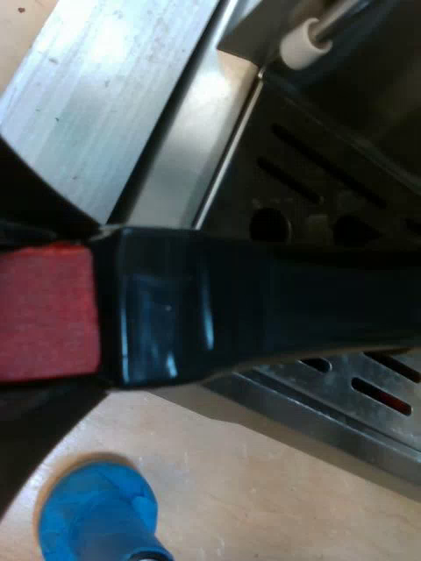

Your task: Put the handle in the coffee machine

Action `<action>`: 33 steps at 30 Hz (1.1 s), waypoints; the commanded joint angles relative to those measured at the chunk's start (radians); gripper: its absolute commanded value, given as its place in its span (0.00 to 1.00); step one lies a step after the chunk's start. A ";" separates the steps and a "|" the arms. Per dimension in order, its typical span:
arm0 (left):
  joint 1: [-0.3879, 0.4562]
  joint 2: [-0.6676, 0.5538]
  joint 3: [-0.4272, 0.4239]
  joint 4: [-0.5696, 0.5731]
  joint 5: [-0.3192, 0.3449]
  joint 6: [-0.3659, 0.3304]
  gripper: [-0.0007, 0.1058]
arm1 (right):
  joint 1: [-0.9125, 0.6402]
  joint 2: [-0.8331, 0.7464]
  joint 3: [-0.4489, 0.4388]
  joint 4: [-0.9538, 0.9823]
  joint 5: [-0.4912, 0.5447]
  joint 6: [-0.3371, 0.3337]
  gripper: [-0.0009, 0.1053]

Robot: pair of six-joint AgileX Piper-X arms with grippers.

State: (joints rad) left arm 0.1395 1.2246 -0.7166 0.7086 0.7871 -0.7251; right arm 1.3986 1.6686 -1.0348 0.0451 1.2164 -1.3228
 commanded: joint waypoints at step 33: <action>-0.028 0.051 -0.113 -0.041 0.193 -0.011 0.01 | 0.004 -0.008 -0.003 -0.005 -0.009 -0.005 0.90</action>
State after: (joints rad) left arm 0.1267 1.2873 -0.8087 0.6963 0.8802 -0.7279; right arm 1.3986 1.6686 -1.0348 0.0451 1.2027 -1.3228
